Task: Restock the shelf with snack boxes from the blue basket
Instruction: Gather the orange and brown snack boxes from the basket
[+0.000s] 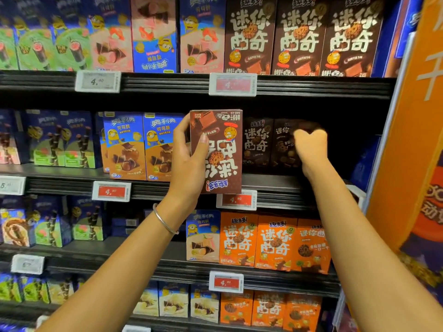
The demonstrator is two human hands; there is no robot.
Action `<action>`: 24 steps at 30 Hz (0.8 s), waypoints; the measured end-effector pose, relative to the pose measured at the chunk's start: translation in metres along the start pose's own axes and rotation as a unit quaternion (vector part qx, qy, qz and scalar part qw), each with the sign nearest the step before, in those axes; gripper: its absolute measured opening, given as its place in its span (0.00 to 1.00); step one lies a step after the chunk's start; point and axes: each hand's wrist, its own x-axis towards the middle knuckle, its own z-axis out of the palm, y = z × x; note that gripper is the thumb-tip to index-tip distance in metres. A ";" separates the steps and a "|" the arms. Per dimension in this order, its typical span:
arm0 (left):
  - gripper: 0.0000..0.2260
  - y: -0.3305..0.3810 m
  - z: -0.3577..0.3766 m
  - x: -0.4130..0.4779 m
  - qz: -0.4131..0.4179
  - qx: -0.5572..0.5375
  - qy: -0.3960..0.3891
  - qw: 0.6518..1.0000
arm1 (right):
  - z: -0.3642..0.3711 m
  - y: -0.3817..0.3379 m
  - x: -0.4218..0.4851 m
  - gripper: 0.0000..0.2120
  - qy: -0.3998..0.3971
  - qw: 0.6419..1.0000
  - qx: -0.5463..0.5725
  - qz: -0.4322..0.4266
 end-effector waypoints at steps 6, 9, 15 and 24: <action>0.19 -0.003 0.019 0.001 0.000 0.010 -0.015 1.000 | 0.001 0.003 -0.072 0.25 -0.322 0.937 -0.033 -0.132; 0.20 -0.006 0.030 0.008 -0.001 0.035 -0.024 0.999 | 0.006 0.005 -0.071 0.24 -0.318 0.936 -0.038 -0.146; 0.39 -0.017 0.043 0.029 -0.027 0.341 -0.093 0.935 | 0.005 0.010 -0.031 0.29 -0.229 0.971 -0.019 -0.069; 0.44 -0.024 0.070 0.051 0.102 0.670 -0.218 0.703 | 0.043 0.041 0.014 0.12 -0.199 0.964 -0.175 -0.011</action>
